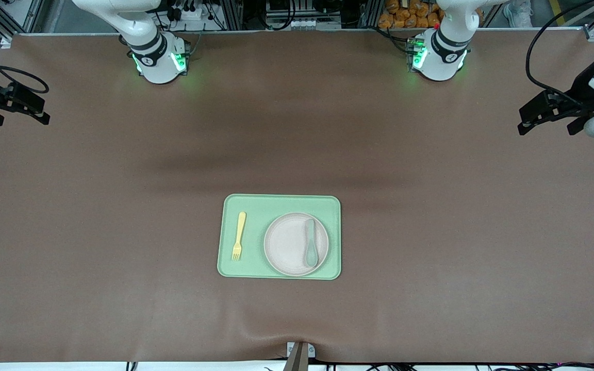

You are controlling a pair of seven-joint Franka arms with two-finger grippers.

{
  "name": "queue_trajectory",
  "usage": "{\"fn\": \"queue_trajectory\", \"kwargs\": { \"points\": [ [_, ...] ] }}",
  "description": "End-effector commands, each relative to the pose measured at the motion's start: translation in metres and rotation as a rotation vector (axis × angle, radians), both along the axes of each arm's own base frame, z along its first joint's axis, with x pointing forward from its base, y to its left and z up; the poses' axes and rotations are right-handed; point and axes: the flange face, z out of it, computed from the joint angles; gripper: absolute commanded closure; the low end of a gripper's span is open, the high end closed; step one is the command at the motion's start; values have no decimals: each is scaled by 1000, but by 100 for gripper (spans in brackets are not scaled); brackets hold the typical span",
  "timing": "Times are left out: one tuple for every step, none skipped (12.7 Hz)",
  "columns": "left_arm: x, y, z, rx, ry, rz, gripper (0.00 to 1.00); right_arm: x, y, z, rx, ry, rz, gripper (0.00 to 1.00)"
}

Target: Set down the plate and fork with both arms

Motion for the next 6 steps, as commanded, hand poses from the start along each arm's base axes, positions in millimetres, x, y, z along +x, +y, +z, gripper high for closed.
{"fn": "queue_trajectory", "kwargs": {
  "points": [
    [-10, -5, 6, 34, -3, 15, 0, 4, -1, 8, -16, -8, -5, 0],
    [-10, -7, 5, 34, -1, 12, 0, 4, 3, 6, -16, -5, -5, 0],
    [-10, -7, 5, 34, -1, 14, 0, 7, 4, 3, -16, -1, -3, 0],
    [-10, -7, 6, 33, -3, 14, 0, 7, 4, 1, -16, 2, -5, 0],
    [-10, -7, 7, 33, -4, 12, 0, 8, 1, -1, -16, 7, -11, 0],
    [-10, -7, 8, 32, -7, 12, 0, 8, 0, -1, -16, 8, -11, 0]
  ]
}}
